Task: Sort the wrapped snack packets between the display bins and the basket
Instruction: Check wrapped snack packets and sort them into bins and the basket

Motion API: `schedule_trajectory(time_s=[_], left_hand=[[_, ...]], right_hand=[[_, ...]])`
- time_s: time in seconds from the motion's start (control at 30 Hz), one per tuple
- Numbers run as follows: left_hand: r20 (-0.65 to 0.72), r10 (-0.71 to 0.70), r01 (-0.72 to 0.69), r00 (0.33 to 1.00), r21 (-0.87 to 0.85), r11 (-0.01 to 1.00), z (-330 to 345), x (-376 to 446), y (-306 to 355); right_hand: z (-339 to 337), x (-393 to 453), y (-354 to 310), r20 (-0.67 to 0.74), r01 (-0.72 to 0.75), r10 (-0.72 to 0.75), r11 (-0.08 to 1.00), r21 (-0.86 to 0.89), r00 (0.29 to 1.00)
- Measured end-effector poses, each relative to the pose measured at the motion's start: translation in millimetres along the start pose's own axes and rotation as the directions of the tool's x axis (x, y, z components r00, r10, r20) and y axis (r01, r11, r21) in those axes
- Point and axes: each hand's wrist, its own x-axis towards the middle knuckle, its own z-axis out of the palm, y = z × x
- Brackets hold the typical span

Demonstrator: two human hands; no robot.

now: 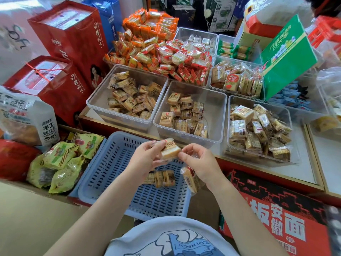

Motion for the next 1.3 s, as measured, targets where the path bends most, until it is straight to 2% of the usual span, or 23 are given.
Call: schedule_trajectory(time_s=[0.07, 0.13, 0.2, 0.27, 0.4, 0.5, 0.73, 0.93, 1.13, 1.2, 1.3], left_hand=[[0.014, 0.061, -0.062, 0.998, 0.203, 0.977, 0.2, -1.9, 0.7], [0.153, 0.173, -0.217, 0.973, 0.345, 0.913, -1.4, -7.3, 3.6], [0.308, 0.204, -0.312, 0.929, 0.361, 0.879, -2.2, -13.2, 4.4], [0.318, 0.272, -0.379, 0.908, 0.350, 0.857, -2.7, -13.2, 0.3], [0.213, 0.313, -0.361, 0.925, 0.244, 0.900, -3.3, -12.3, 2.7], [0.266, 0.293, -0.357, 0.918, 0.238, 0.903, -7.5, -13.7, 7.1], [0.309, 0.252, -0.318, 0.917, 0.186, 0.930, -3.5, -12.1, 9.5], [0.172, 0.258, -0.276, 0.951, 0.088, 0.957, 4.1, -10.5, 13.5], [0.118, 0.280, -0.291, 0.953, 0.098, 0.952, 6.4, -9.5, 14.1], [0.144, 0.269, -0.284, 0.952, 0.102, 0.953, 6.8, -10.0, 14.4], [0.341, 0.127, -0.207, 0.932, 0.207, 0.956, 4.8, -11.3, 13.7]], right_hand=[[-0.9, 0.6, -2.6, -0.010, 0.004, -0.004, 1.000, -0.001, 1.000], [-3.0, 0.8, -5.4, 0.001, -0.025, 0.025, 0.998, 0.051, 1.000], [-5.1, 0.3, -9.2, 0.032, -0.077, 0.073, 0.988, 0.136, 0.997], [-6.2, 0.5, -13.0, 0.063, -0.118, 0.108, 0.976, 0.182, 0.992], [-6.7, 1.0, -17.8, 0.070, -0.069, 0.055, 0.973, 0.221, 0.996], [-9.4, 1.7, -18.7, 0.088, -0.011, -0.006, 0.982, 0.190, 0.996], [-10.3, 5.2, -19.9, -0.061, 0.096, -0.092, 0.994, 0.057, 0.994], [-10.4, 6.7, -25.7, -0.073, 0.212, -0.213, 0.977, -0.021, 0.974], [-7.3, 8.0, -24.0, -0.118, 0.190, -0.193, 0.981, -0.039, 0.974], [-7.7, 9.1, -23.0, -0.133, 0.161, -0.165, 0.986, -0.042, 0.977], [-8.4, 11.4, -22.6, -0.179, 0.078, -0.066, 0.995, 0.057, 0.982]])
